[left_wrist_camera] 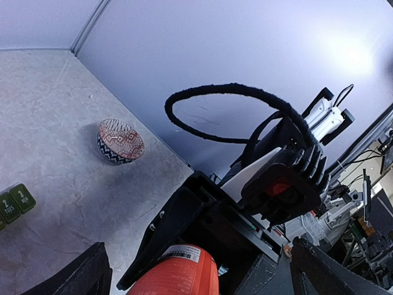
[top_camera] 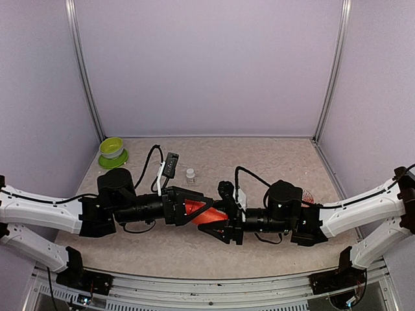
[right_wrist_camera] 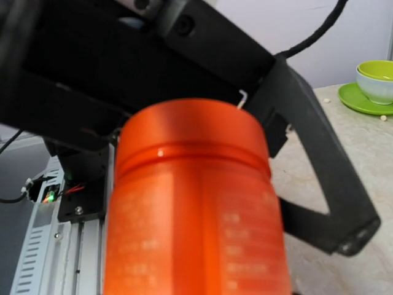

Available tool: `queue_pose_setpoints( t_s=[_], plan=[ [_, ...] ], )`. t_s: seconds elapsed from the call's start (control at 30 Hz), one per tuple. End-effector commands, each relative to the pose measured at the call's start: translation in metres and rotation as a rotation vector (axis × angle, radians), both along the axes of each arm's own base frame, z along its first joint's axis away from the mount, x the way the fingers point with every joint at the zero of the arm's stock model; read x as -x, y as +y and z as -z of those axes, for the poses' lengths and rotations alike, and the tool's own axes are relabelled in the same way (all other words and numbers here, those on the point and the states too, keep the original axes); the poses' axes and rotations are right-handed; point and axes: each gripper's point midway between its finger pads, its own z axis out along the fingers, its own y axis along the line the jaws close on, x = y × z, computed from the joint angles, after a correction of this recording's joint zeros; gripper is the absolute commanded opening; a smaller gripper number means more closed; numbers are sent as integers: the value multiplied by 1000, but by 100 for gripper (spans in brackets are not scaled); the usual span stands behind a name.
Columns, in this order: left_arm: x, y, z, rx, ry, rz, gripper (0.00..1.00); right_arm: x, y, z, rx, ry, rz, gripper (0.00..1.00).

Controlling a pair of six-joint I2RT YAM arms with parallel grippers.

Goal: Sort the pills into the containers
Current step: Screw the lid of the pill bottle onto the pill bottle.

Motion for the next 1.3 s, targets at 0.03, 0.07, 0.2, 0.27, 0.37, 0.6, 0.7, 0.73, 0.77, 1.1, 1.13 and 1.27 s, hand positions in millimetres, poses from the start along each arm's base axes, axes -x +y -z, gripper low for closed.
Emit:
queue_pose_setpoints(
  t_s=[0.03,0.07,0.2,0.27,0.37,0.6,0.7,0.73,0.77,1.1,1.13,1.27],
  plan=[
    [-6,5,-26,19,-25,-43,99,2,-6,-6,14,-24,11,24],
    [-9,7,-23,5,-10,-56,99,1,-8,-8,9,-34,19,24],
    [-16,12,-13,-17,48,-69,99,0,-19,-15,2,-73,45,24],
    [-17,13,-10,-22,68,-64,99,0,-23,-18,-4,-91,53,25],
    [-15,12,-10,-23,87,-46,99,0,-28,-19,-2,-110,61,25],
    [-18,11,-6,-53,124,-47,94,-2,-31,-18,16,-136,77,24],
    [-18,12,-6,-51,133,-47,88,-4,-32,-17,25,-141,89,24],
    [-18,12,-6,-51,135,-45,86,-5,-32,-17,26,-140,95,24],
    [-18,11,-4,-54,141,-42,86,-6,-33,-17,25,-141,101,24],
    [-16,5,7,-80,169,-18,86,-10,-35,-18,27,-157,125,24],
    [-16,5,8,-82,168,-17,86,-10,-35,-18,24,-158,124,24],
    [-17,5,6,-73,161,-17,81,-9,-36,-17,23,-161,120,24]
  ],
)
